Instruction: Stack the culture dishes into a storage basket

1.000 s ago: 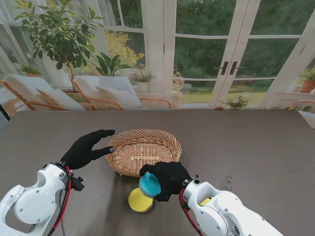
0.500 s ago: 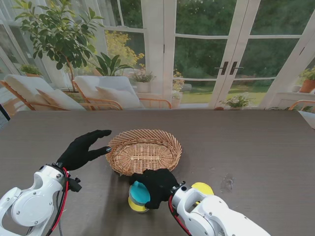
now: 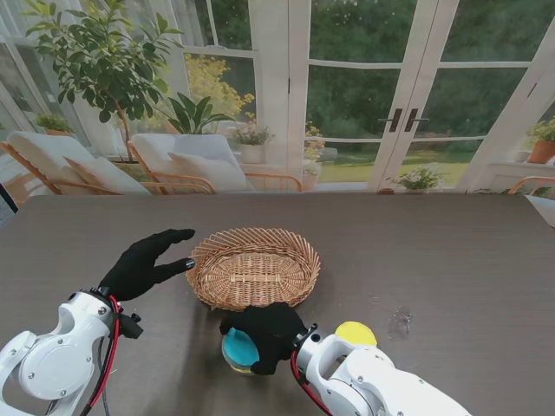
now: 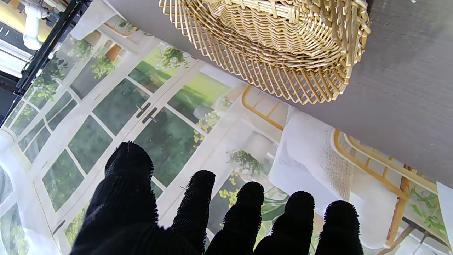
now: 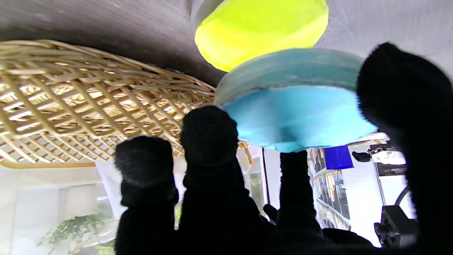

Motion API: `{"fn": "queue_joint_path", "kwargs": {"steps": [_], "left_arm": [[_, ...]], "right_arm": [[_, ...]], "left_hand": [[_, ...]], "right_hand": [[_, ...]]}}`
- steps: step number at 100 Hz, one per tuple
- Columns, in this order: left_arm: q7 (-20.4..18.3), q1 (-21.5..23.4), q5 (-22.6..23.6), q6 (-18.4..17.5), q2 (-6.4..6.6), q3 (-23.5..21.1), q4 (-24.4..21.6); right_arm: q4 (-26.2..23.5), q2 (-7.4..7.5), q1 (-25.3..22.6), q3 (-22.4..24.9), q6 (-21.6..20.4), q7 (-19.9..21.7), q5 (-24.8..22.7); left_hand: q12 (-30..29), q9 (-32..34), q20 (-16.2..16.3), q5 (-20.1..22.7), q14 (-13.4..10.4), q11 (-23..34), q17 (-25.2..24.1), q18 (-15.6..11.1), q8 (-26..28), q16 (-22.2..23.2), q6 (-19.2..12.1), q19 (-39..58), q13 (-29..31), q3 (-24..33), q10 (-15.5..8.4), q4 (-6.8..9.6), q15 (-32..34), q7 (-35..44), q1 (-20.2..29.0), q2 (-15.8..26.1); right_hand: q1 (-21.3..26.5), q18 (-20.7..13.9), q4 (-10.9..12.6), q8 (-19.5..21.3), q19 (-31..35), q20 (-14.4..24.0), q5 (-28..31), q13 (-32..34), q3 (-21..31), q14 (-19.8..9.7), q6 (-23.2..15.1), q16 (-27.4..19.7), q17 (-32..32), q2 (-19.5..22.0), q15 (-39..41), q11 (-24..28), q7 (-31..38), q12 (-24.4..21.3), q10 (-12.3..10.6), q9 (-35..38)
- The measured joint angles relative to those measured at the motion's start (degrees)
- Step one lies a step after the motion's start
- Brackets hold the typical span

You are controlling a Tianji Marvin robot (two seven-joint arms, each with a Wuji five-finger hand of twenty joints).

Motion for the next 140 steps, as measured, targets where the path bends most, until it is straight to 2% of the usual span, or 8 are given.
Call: {"fn": "queue_joint_path", "kwargs": {"steps": [60,140], "left_arm": [[0.03,0.00,-0.02,-0.07,-0.01,-0.12,0.00],[0.13,0.23,-0.13,-0.10,-0.04,-0.42,0.00]], "right_arm": [[3.48,-0.25,2.67,-3.32,0.05,-2.34,-0.74],[5.50,-0.31,4.89,-6.47,1.69,-1.90,-0.71]], "left_hand": [[0.00,0.00,0.00,0.01,0.00,0.00,0.00,0.00,0.00,0.00,0.00,0.00,0.00,0.00,0.02,0.00,0.00,0.00,0.00,0.00],[0.00,0.00,0.00,0.03,0.03,0.00,0.00,0.01,0.00,0.00,0.00,0.00,0.00,0.00,0.04,0.00,-0.01,0.00,0.00,0.00]], "right_hand": [[-0.54,0.00,0.00,-0.45,0.00,-0.02,0.00,0.00,-0.03,-0.01,0.56,0.00,0.02,1.16,0.00,0.00,-0.04,0.45,0.01,0.00],[-1.14,-0.62,0.00,-0.66,0.01,-0.02,0.00,-0.03,-0.03,-0.43,0.73,0.00,0.02,1.96,0.00,0.85,-0.09,1.76,0.00,-1.18]]}}
